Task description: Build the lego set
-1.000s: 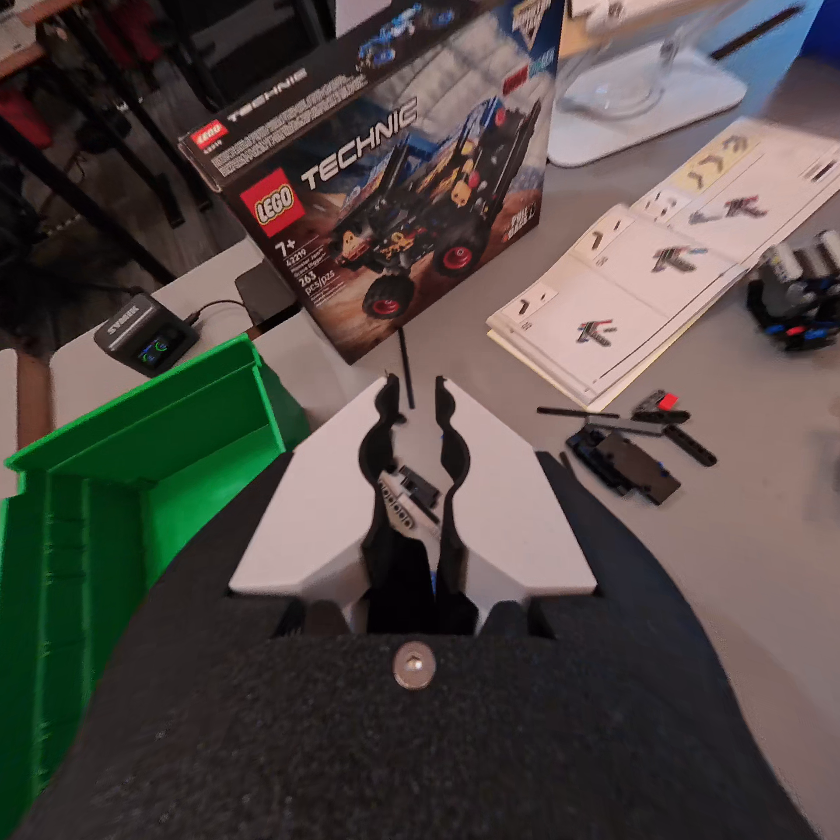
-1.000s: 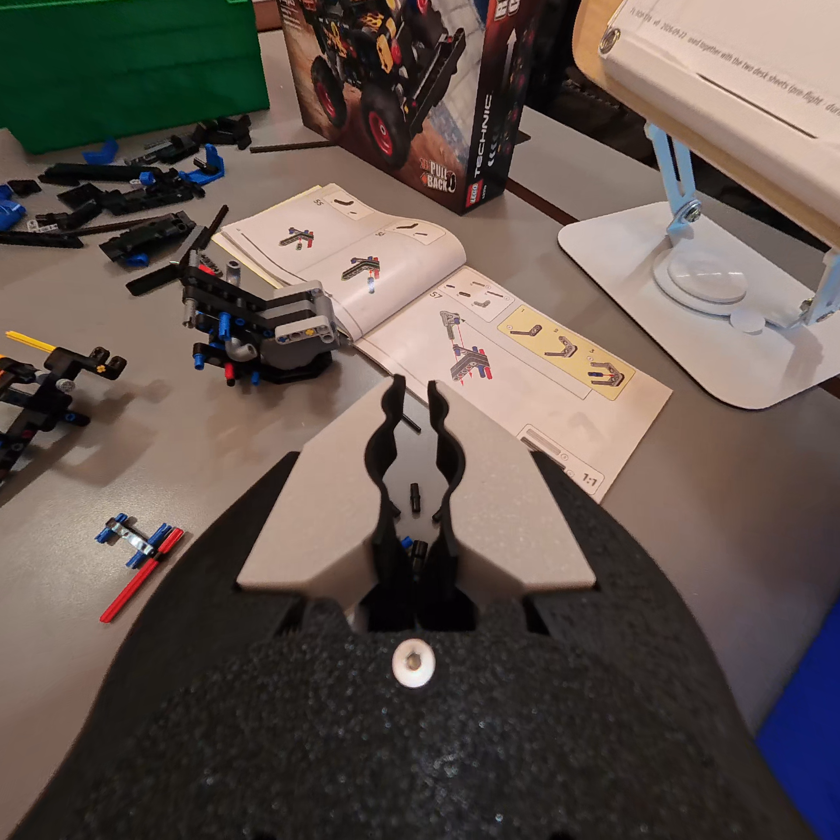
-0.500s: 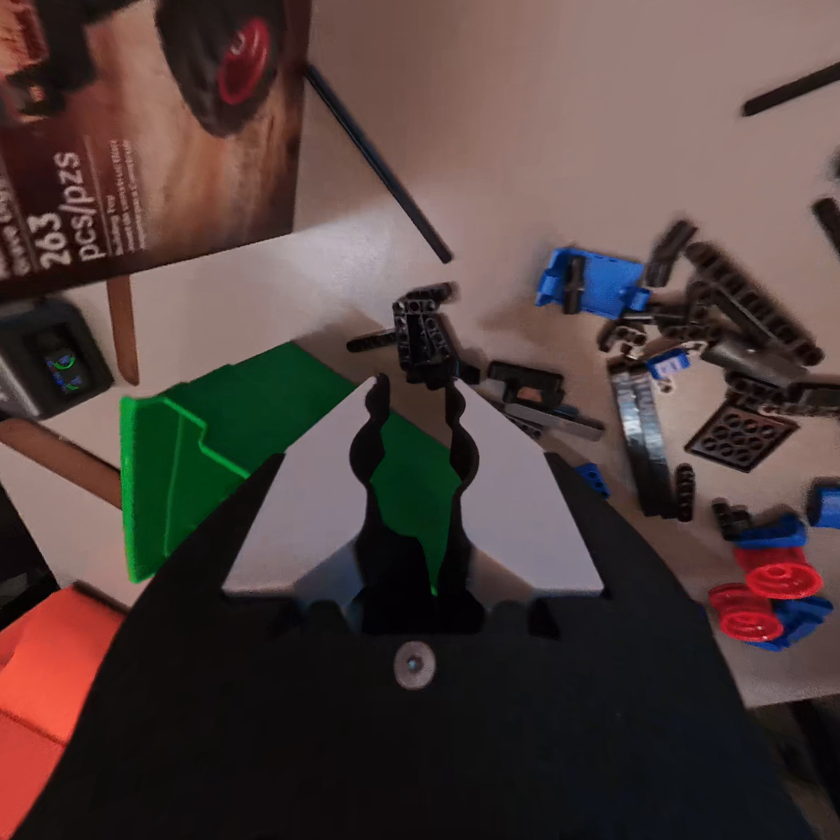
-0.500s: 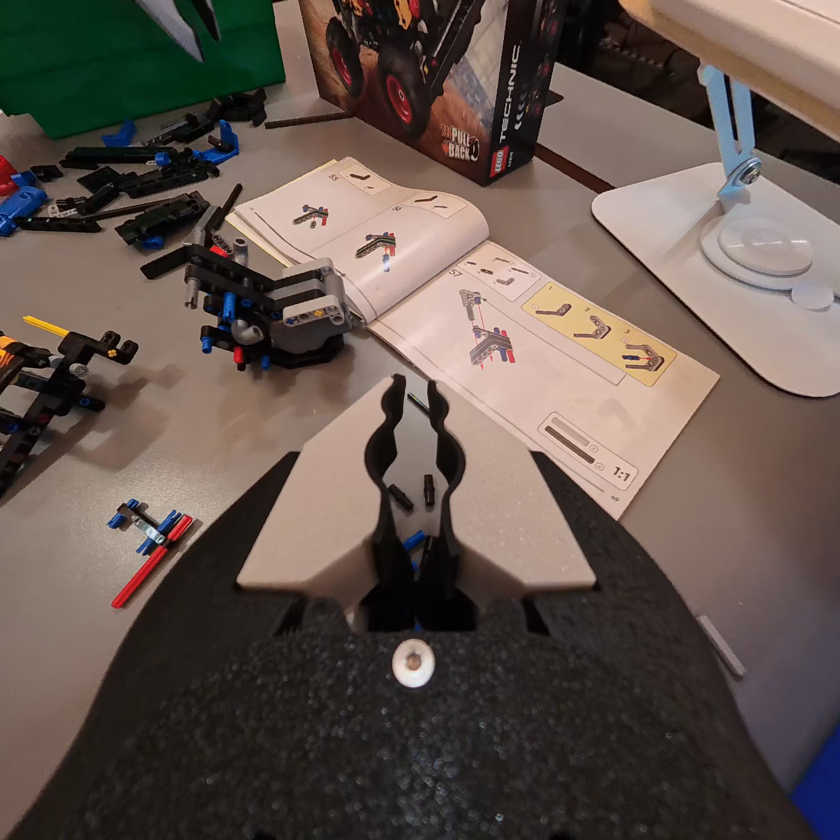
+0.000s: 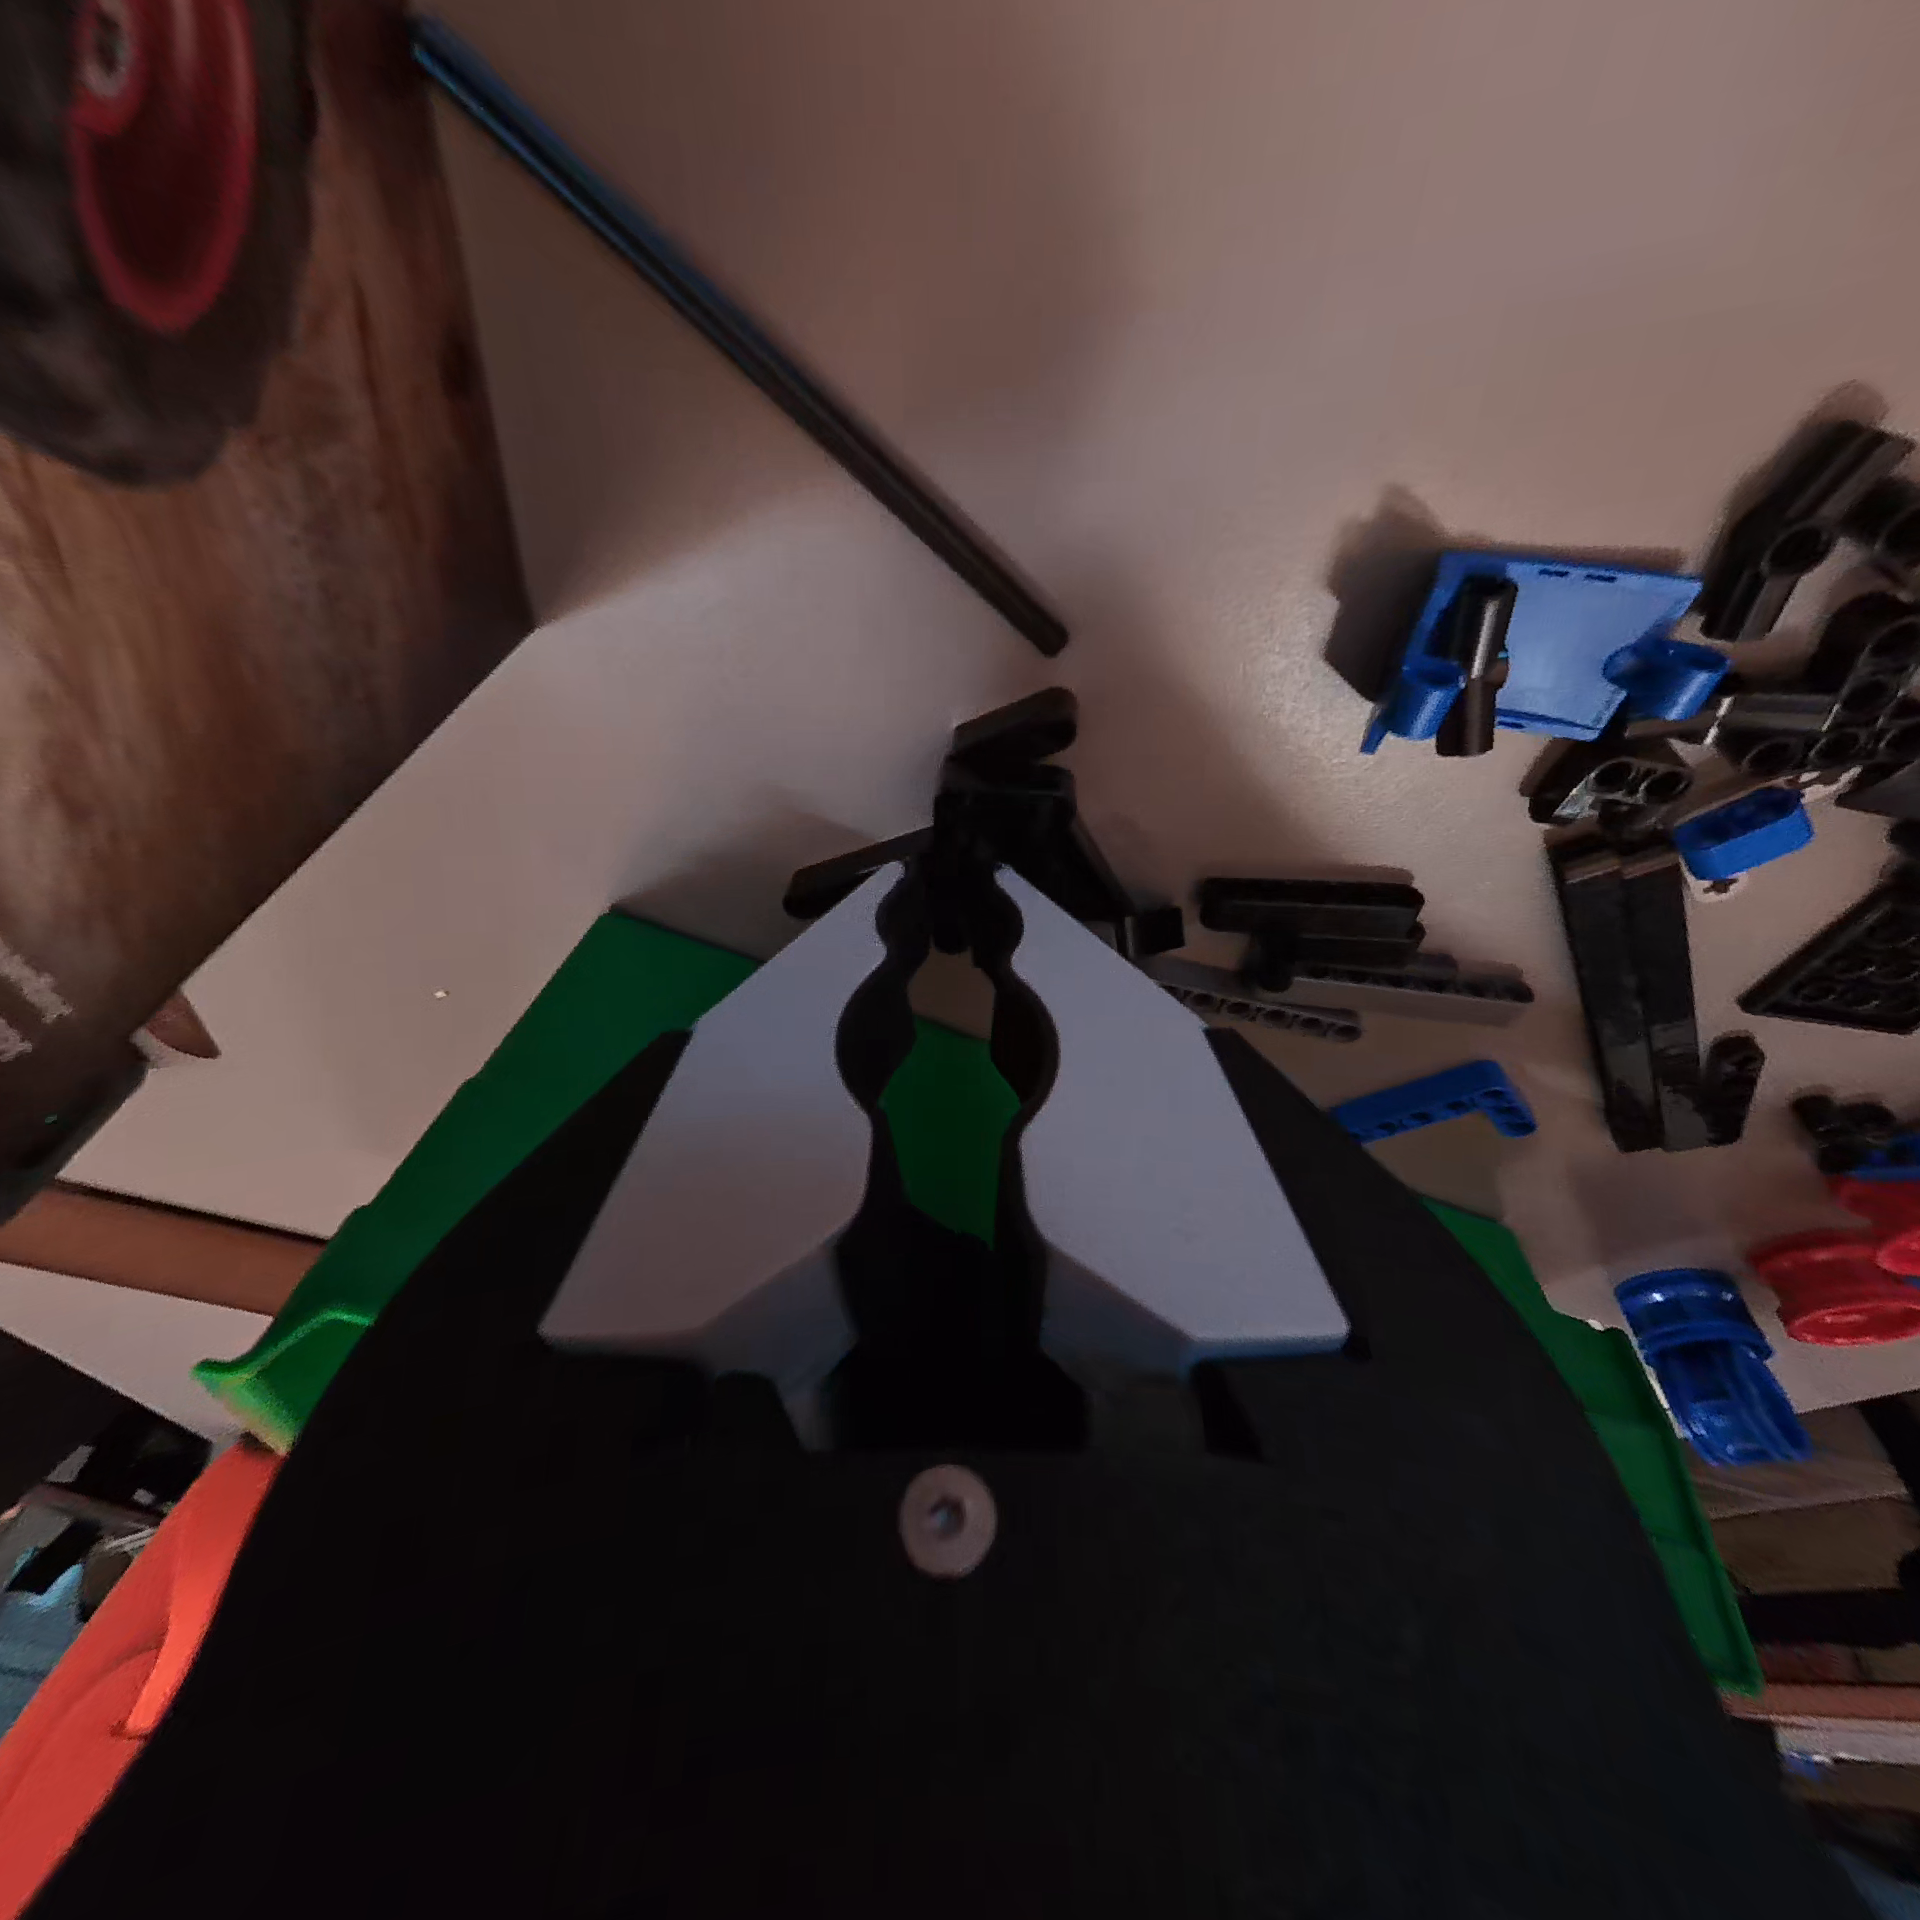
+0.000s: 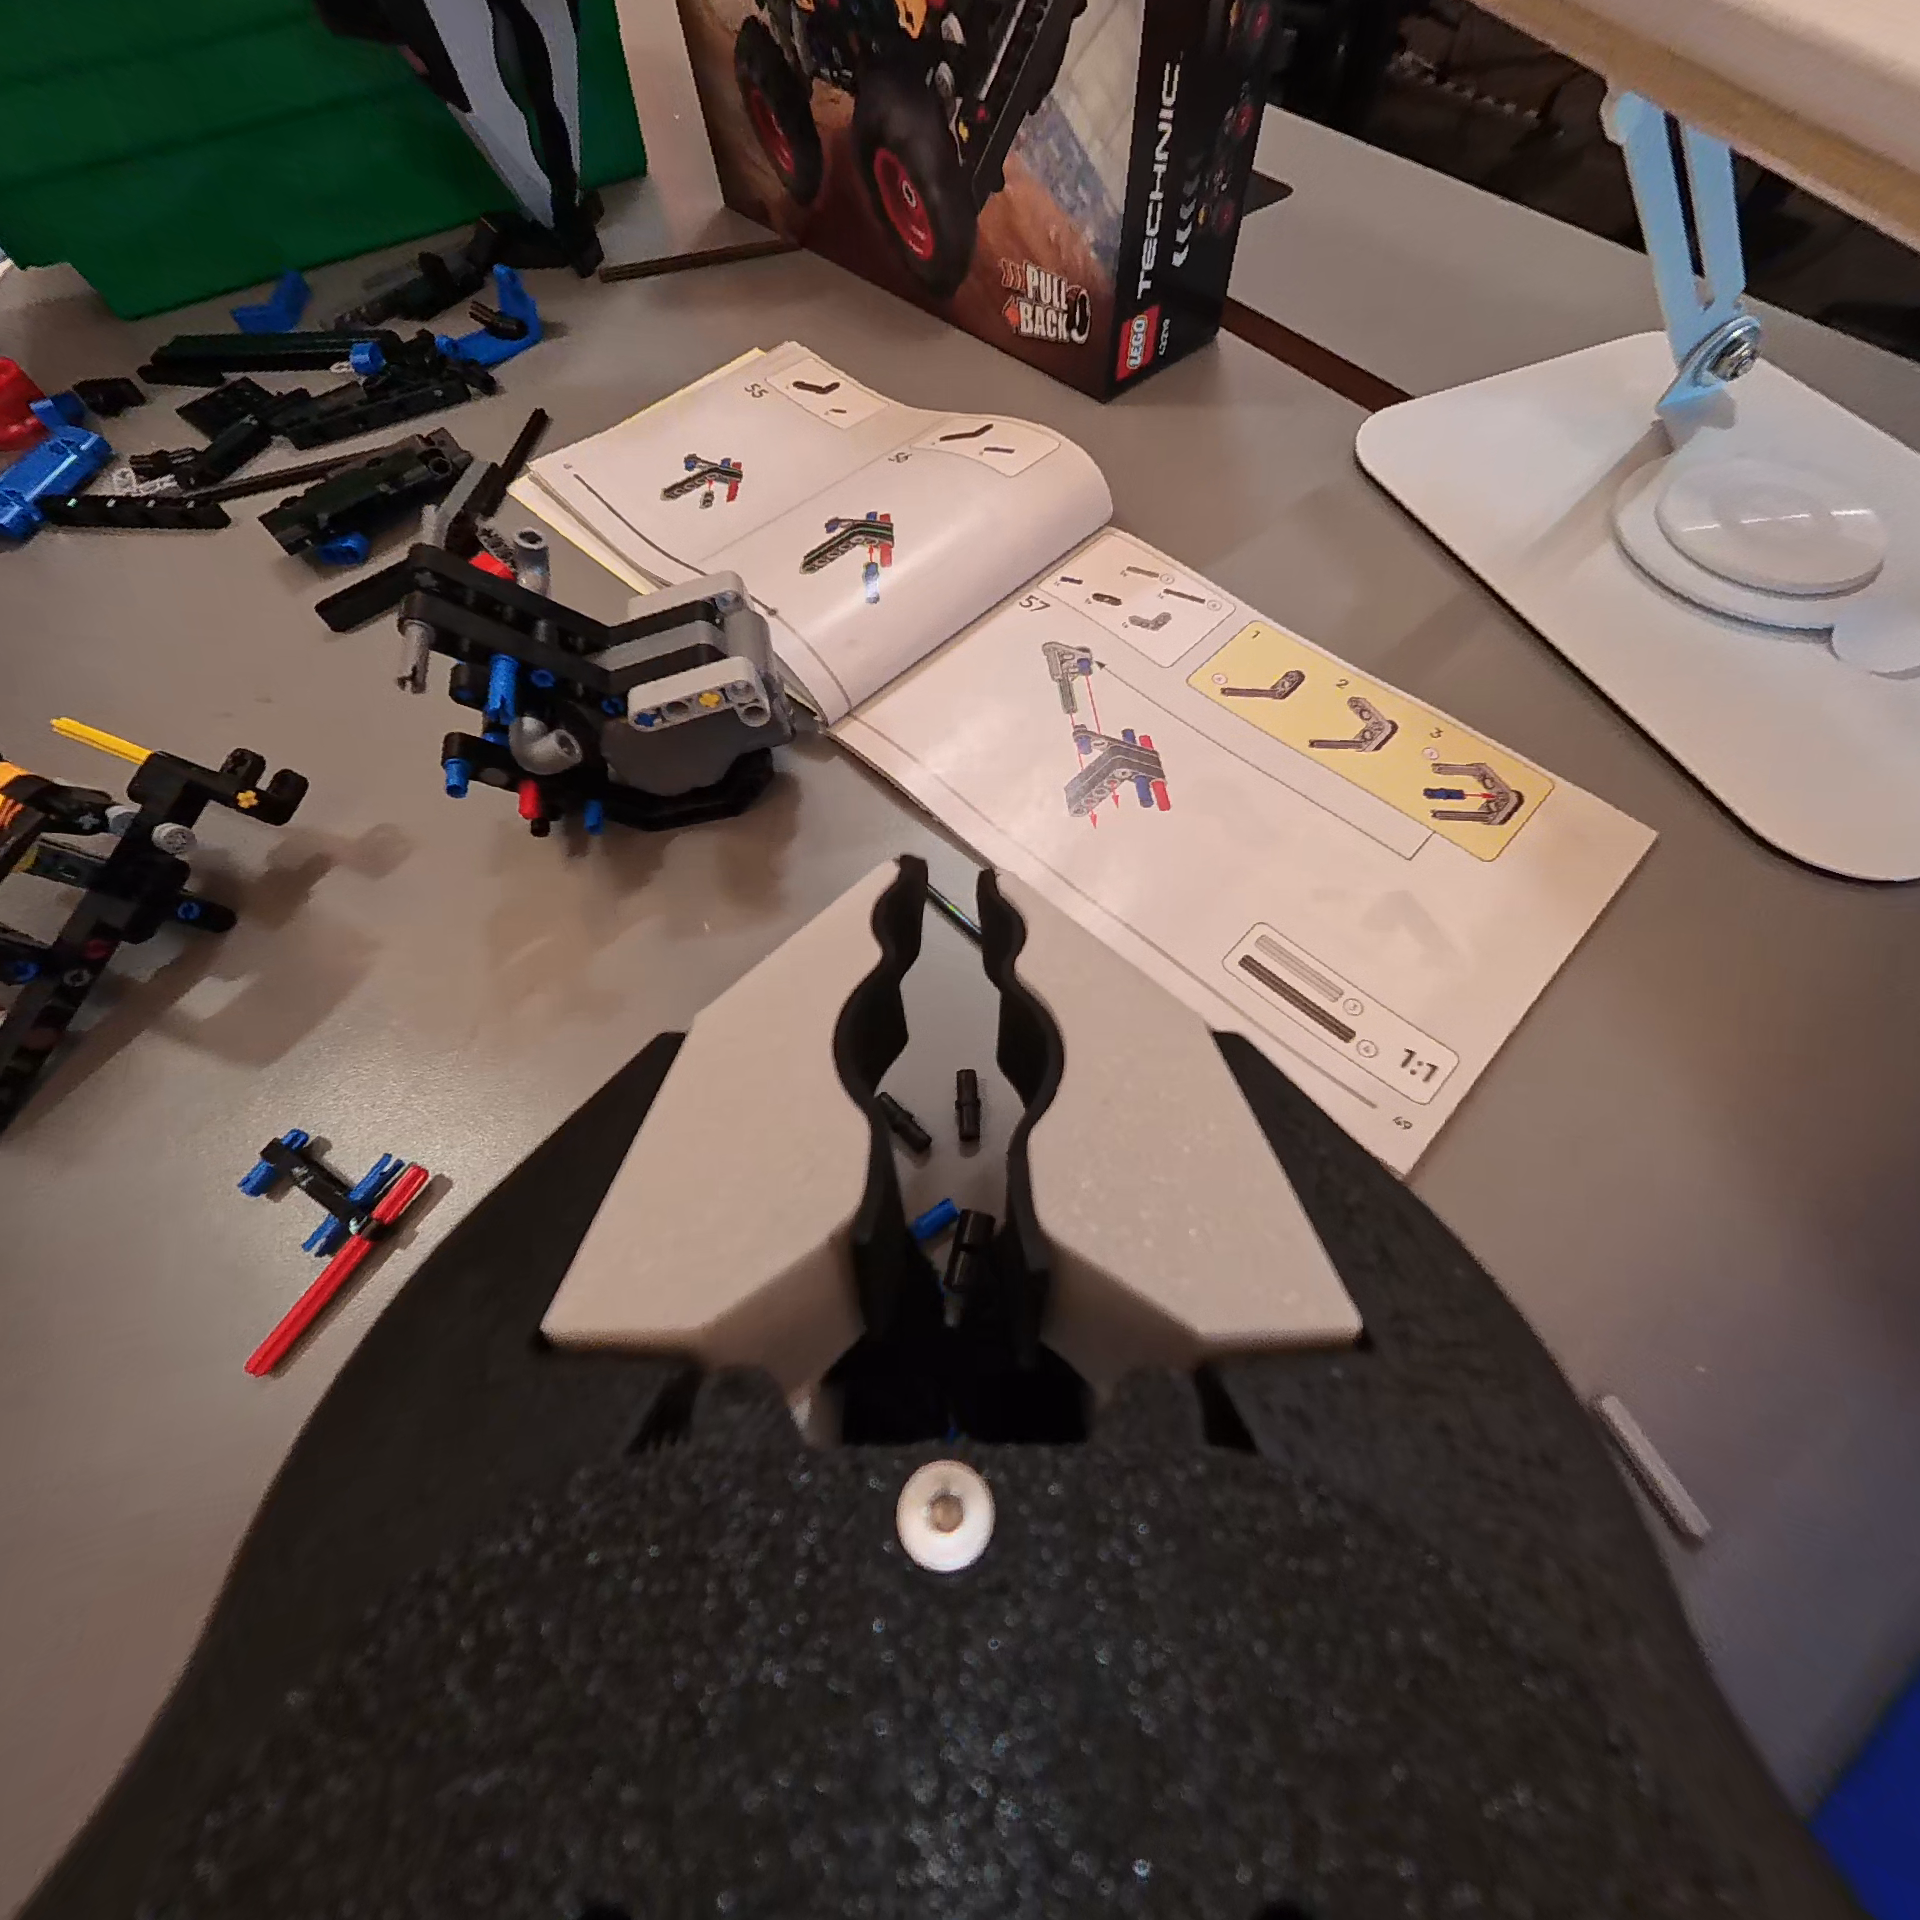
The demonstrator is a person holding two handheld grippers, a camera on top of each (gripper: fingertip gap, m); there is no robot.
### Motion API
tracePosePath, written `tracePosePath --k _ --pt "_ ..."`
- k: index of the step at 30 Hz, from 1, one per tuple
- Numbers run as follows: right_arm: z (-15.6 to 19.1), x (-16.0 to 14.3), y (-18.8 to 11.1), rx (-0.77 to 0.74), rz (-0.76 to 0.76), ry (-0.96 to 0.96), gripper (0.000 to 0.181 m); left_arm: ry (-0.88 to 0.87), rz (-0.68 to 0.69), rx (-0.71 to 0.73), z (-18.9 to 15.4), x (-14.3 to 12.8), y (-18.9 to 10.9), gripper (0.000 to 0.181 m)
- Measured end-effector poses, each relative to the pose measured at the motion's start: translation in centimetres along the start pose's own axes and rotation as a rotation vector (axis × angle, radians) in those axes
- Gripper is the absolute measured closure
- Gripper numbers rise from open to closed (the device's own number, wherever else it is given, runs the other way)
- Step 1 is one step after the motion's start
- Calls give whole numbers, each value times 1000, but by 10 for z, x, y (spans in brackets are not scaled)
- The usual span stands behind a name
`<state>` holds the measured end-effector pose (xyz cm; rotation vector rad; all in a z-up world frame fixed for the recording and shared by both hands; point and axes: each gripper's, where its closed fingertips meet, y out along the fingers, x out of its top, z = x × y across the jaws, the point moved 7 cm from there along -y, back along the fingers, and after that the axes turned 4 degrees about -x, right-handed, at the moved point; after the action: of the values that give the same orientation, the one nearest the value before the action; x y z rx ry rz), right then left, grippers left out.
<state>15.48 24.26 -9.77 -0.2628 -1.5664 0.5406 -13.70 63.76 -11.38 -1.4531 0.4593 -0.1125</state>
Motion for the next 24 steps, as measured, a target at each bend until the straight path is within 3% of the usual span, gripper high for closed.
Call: tracePosePath --k 5,8,11,14,19,24 --pt "2 -1 1 10 5 -3 172 -11 -89 101 0 1 -15 175" --pt "2 -1 2 12 4 -3 172 -31 -282 152 -14 14 -45 175" --pt "1 -1 2 10 4 -2 172 -13 -481 104 -52 33 -74 175" --pt "-1 -3 2 13 8 8 172 82 -581 -73 -113 46 -89 176" --pt "-2 -3 2 15 10 11 172 55 -519 -254 -196 54 -69 175" --pt "-1 -1 0 23 3 20 172 32 -495 -292 -233 60 -37 175"
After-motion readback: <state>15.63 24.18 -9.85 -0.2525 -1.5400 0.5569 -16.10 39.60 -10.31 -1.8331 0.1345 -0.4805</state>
